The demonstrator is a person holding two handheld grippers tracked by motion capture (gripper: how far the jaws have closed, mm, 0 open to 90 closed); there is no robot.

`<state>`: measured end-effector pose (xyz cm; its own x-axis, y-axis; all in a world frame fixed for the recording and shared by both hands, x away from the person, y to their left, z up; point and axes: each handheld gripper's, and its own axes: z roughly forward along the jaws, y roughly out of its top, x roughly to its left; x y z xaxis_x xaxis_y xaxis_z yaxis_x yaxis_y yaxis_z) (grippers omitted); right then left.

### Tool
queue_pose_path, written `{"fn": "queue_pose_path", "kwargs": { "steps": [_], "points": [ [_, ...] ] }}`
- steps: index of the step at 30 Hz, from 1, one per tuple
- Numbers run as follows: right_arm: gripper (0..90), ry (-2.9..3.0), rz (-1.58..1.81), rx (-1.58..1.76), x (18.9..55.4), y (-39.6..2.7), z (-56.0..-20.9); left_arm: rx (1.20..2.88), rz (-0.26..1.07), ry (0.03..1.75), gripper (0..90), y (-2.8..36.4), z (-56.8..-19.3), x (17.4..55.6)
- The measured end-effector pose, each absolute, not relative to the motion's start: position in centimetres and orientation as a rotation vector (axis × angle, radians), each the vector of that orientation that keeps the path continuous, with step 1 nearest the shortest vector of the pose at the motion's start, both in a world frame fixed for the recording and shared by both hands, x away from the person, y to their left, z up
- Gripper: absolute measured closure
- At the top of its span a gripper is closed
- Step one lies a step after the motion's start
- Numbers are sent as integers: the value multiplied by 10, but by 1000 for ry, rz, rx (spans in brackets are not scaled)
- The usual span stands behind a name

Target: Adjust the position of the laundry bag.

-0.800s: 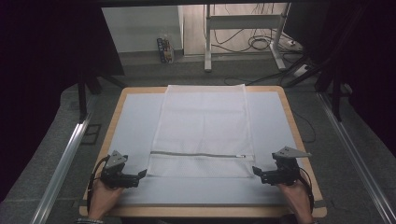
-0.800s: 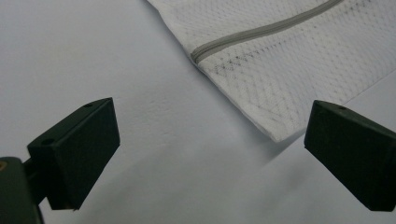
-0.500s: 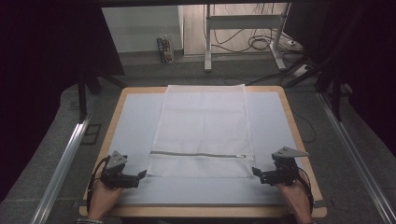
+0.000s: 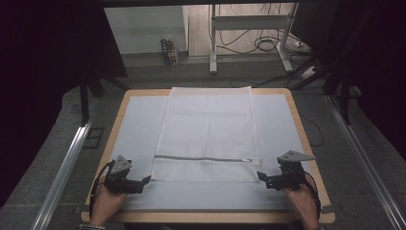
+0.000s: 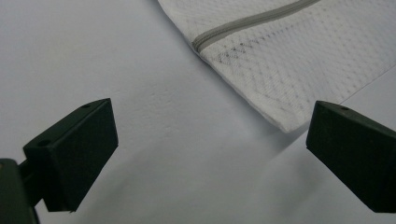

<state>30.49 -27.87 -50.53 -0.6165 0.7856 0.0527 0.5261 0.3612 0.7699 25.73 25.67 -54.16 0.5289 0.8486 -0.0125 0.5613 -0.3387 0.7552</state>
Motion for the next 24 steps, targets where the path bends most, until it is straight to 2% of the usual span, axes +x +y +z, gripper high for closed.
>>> {"fn": "queue_pose_path", "kwargs": {
  "steps": [8,12,17,24],
  "points": [
    [0,2330,1103,1159,309,-275,-507,2059,494,1118,40,253,-541,258],
    [8,2321,1100,1172,310,-276,-505,2051,409,1131,26,254,-545,262],
    [15,2290,1112,1205,314,-278,-502,1971,464,1202,0,259,-539,269],
    [12,2260,1106,1222,325,-277,-497,2032,441,1164,0,247,-525,300]
  ]
}}
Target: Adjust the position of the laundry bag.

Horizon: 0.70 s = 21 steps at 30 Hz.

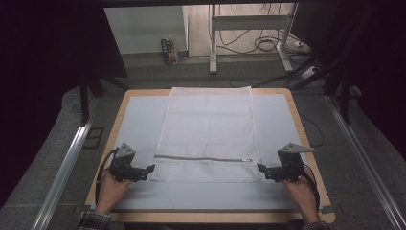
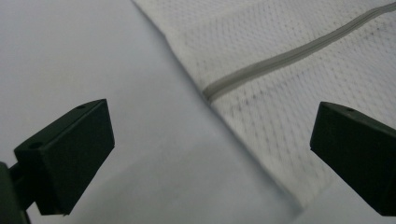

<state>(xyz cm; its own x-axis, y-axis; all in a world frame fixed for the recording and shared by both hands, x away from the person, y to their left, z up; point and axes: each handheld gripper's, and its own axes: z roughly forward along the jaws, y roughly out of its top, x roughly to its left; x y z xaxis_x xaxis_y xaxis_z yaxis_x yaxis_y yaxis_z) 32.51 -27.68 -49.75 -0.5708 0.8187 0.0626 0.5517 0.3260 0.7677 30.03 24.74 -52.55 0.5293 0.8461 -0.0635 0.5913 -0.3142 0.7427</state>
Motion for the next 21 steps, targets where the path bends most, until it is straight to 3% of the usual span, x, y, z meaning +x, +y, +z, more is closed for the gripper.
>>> {"fn": "queue_pose_path", "kwargs": {
  "steps": [16,21],
  "points": [
    [8,2314,1088,1247,348,-266,-493,2069,414,1143,1,227,-525,335],
    [85,2336,1056,1283,361,-259,-493,2057,427,1139,5,221,-526,346]
  ]
}}
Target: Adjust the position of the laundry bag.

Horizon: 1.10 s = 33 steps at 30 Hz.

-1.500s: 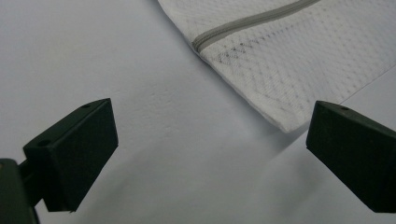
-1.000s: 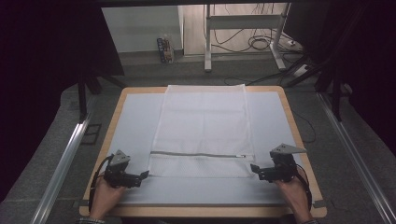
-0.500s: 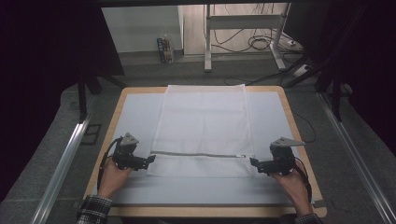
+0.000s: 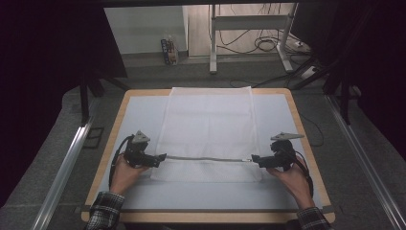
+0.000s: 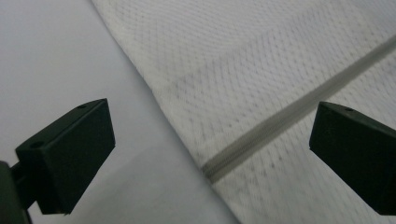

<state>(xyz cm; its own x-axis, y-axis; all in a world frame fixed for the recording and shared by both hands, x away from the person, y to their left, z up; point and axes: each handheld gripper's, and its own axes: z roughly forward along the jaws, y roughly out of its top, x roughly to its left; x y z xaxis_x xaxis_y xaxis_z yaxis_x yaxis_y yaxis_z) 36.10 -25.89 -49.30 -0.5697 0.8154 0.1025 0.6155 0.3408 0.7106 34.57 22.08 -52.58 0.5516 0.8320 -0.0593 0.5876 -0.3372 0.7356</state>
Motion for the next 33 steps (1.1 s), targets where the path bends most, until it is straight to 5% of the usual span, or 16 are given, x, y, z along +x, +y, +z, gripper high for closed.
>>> {"fn": "queue_pose_path", "kwargs": {
  "steps": [2,21,33],
  "points": [
    [199,2353,1027,1268,367,-253,-492,2065,448,1151,53,215,-528,351],
    [572,2257,977,1240,391,-249,-493,2034,466,1195,571,219,-525,368],
    [595,2289,941,1255,400,-251,-507,2021,502,1240,527,220,-540,372]
  ]
}}
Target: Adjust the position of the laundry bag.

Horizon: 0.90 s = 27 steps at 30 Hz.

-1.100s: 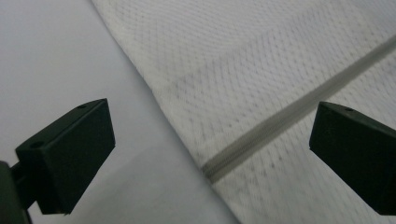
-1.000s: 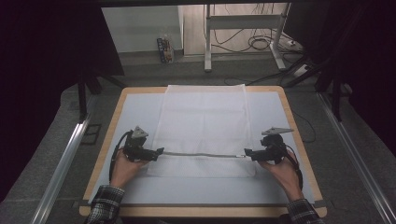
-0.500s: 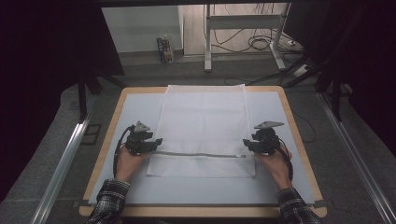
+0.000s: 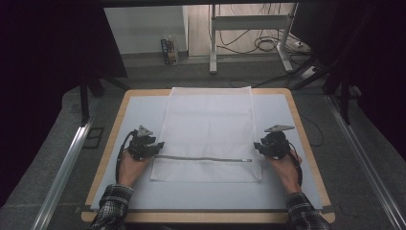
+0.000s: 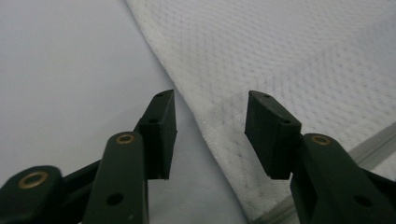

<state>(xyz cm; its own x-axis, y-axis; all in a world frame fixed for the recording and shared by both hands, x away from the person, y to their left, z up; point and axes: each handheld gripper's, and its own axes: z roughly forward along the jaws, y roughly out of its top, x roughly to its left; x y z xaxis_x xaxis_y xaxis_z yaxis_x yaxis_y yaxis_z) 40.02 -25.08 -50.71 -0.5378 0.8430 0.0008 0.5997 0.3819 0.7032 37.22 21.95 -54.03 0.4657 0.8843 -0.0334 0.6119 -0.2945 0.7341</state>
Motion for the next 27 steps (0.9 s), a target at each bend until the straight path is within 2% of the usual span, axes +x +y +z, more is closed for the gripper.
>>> {"fn": "queue_pose_path", "kwargs": {
  "steps": [3,7,10,12,13,15,17,18,19,27],
  "points": [
    [598,2300,942,1253,401,-251,-509,2022,506,1251,494,220,-543,374],
    [620,2332,907,1225,402,-246,-513,2018,496,1265,507,222,-547,375],
    [659,2367,877,1202,402,-241,-515,2015,475,1258,554,222,-547,375],
    [723,2382,849,1183,400,-236,-515,2013,460,1261,593,221,-547,374],
    [783,2396,835,1189,399,-234,-514,2017,455,1257,635,221,-546,375],
    [814,2401,832,1191,399,-234,-513,2018,438,1263,659,221,-546,374],
    [858,2412,833,1202,399,-235,-512,2011,412,1271,745,221,-545,374],
    [866,2418,833,1199,399,-235,-512,2007,378,1262,838,221,-545,374],
    [866,2418,833,1199,399,-235,-512,2007,378,1262,866,221,-545,374],
    [869,2433,814,1153,393,-234,-508,2020,321,1242,890,223,-542,371]
  ]
}}
